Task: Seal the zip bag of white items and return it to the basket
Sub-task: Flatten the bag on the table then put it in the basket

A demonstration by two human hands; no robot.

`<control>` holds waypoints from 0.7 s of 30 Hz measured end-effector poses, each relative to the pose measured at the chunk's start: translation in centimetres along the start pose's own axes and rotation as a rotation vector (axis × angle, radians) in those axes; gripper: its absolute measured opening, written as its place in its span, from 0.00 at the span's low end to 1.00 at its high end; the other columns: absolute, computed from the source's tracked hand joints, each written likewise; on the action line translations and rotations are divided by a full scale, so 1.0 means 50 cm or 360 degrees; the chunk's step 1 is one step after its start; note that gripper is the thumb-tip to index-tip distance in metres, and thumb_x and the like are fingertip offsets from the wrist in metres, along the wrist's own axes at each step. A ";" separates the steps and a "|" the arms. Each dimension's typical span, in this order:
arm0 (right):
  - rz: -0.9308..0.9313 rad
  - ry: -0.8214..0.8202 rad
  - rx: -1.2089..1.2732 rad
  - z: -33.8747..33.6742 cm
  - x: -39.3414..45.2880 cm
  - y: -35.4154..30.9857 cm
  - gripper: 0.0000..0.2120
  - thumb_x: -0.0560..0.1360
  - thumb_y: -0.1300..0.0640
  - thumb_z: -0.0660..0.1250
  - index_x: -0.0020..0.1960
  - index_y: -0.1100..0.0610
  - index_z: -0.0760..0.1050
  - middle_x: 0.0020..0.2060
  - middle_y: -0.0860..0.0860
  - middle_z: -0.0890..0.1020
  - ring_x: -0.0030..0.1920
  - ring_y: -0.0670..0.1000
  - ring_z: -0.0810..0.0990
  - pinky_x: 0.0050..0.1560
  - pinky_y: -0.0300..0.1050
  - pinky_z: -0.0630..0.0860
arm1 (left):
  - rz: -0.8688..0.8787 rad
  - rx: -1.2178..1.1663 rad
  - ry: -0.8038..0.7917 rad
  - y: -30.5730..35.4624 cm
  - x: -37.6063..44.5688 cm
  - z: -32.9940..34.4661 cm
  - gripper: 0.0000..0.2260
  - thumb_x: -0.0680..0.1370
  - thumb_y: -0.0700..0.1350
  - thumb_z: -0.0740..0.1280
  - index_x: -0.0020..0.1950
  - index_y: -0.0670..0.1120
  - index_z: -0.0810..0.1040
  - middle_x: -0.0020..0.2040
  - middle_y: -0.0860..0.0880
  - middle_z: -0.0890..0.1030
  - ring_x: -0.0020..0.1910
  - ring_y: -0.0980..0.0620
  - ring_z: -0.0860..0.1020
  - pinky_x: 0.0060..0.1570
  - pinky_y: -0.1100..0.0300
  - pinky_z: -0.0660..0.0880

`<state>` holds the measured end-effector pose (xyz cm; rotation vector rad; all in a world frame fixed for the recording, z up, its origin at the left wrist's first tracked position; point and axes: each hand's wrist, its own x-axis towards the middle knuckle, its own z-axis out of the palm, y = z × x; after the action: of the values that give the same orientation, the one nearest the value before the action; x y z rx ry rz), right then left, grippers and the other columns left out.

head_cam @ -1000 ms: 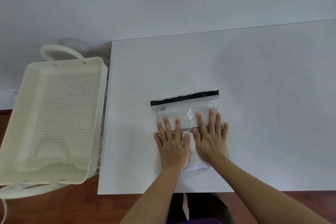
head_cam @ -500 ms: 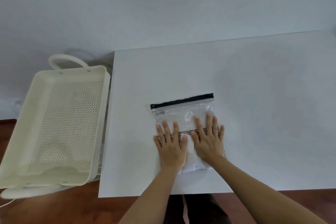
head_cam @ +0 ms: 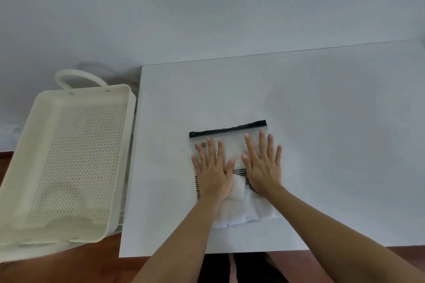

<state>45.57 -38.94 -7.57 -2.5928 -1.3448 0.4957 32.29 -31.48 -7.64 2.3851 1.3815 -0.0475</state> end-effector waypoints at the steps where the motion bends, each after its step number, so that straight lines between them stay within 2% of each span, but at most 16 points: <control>1: 0.0005 -0.0004 -0.0049 0.008 0.001 0.002 0.28 0.79 0.39 0.35 0.77 0.41 0.34 0.78 0.52 0.35 0.78 0.56 0.35 0.76 0.62 0.38 | 0.0018 0.0018 0.0007 -0.004 0.001 0.007 0.29 0.81 0.62 0.44 0.78 0.55 0.39 0.79 0.50 0.34 0.77 0.44 0.31 0.74 0.42 0.32; 4: 0.0011 0.0020 -0.0126 0.024 0.004 0.005 0.28 0.80 0.40 0.38 0.77 0.42 0.36 0.78 0.52 0.37 0.78 0.55 0.36 0.76 0.62 0.38 | 0.0041 0.0091 0.0076 -0.007 0.000 0.017 0.29 0.80 0.62 0.44 0.79 0.54 0.48 0.81 0.48 0.45 0.79 0.39 0.40 0.76 0.40 0.40; 8: 0.0031 0.0010 -0.0117 0.028 0.007 0.004 0.28 0.81 0.40 0.43 0.78 0.42 0.39 0.79 0.52 0.38 0.78 0.54 0.37 0.76 0.62 0.38 | 0.0061 0.0128 0.0212 -0.002 0.004 0.021 0.27 0.81 0.60 0.50 0.78 0.52 0.60 0.79 0.45 0.57 0.78 0.34 0.52 0.75 0.36 0.52; 11: 0.0040 -0.0009 -0.0114 0.027 0.008 0.004 0.28 0.80 0.40 0.43 0.78 0.42 0.39 0.79 0.52 0.39 0.78 0.55 0.37 0.76 0.61 0.37 | 0.0054 0.0127 0.0244 -0.001 0.006 0.026 0.26 0.81 0.60 0.53 0.77 0.53 0.61 0.79 0.45 0.59 0.77 0.33 0.53 0.74 0.35 0.54; 21: 0.0062 -0.0042 -0.0153 0.029 0.014 0.002 0.28 0.79 0.38 0.38 0.77 0.40 0.35 0.79 0.51 0.37 0.78 0.54 0.34 0.75 0.58 0.31 | 0.0009 0.0161 0.0205 0.003 0.011 0.028 0.27 0.80 0.62 0.51 0.77 0.55 0.60 0.80 0.46 0.57 0.78 0.34 0.51 0.73 0.34 0.54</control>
<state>45.49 -38.44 -9.09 -2.7036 -1.3609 0.4843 32.89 -31.57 -9.00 2.5144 1.4620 0.0397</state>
